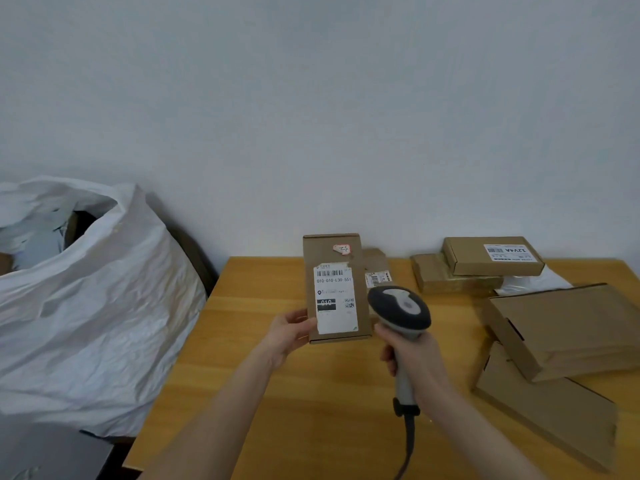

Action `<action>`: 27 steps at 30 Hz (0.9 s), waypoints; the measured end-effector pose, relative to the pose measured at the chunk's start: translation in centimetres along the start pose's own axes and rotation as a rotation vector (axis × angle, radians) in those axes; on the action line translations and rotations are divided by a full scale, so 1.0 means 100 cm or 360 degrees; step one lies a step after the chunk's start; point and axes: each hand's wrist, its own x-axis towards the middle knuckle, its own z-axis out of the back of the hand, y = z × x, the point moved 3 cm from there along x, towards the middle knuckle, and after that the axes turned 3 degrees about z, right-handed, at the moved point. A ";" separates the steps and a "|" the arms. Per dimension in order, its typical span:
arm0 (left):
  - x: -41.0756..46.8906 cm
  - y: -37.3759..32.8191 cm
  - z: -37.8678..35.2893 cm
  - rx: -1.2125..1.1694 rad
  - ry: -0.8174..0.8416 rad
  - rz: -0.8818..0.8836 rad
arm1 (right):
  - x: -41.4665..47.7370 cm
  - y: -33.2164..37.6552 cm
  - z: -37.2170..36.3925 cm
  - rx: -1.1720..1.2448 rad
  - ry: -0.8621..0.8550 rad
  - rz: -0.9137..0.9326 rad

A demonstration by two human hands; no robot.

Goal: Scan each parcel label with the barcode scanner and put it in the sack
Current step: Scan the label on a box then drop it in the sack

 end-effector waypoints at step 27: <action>0.005 0.026 -0.003 0.0073 -0.0126 -0.0132 | -0.045 0.010 -0.029 -0.0160 0.0132 0.0085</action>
